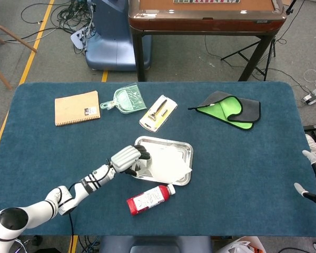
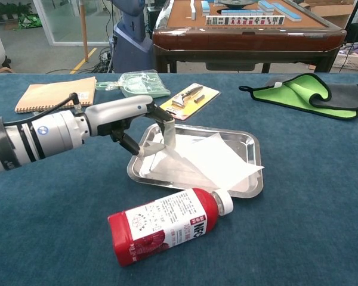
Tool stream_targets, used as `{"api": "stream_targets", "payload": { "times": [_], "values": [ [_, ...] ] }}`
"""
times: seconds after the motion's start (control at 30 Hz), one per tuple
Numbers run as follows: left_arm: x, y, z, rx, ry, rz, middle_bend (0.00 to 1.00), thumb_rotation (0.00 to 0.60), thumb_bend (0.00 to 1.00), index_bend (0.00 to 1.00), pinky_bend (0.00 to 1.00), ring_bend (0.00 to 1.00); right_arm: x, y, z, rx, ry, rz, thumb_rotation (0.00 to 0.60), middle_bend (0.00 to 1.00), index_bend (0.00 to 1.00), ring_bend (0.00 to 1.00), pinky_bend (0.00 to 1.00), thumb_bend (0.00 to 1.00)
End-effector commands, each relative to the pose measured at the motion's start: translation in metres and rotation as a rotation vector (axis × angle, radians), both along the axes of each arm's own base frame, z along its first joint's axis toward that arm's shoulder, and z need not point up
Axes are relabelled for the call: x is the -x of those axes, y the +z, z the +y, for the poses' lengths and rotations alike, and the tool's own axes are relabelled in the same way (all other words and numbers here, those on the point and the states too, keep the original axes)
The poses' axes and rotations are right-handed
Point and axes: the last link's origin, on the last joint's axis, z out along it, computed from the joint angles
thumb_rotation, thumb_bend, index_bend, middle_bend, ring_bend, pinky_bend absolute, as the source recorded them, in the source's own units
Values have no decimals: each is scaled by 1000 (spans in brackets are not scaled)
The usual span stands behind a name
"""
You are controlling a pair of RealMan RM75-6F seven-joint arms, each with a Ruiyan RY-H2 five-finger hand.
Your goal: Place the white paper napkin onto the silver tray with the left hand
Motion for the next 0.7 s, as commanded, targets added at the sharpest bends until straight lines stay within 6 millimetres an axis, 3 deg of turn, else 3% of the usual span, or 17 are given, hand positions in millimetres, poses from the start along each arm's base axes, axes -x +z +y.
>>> {"api": "stream_targets", "payload": {
  "times": [0.03, 0.37, 0.7],
  "values": [
    [4, 3, 3, -13, -7, 27, 447, 600, 397, 528, 214, 337, 0, 0, 0, 1, 2, -1, 600, 258, 203, 139, 143, 51],
    [12, 18, 15, -87, -53, 104, 433, 600, 390, 513, 200, 313, -1, 0, 3, 8, 4, 2, 600, 258, 203, 139, 143, 51],
    [14, 16, 20, -144, -93, 174, 415, 600, 384, 497, 191, 296, -2, 1, 4, 12, 8, 3, 600, 258, 203, 139, 143, 50]
  ]
}}
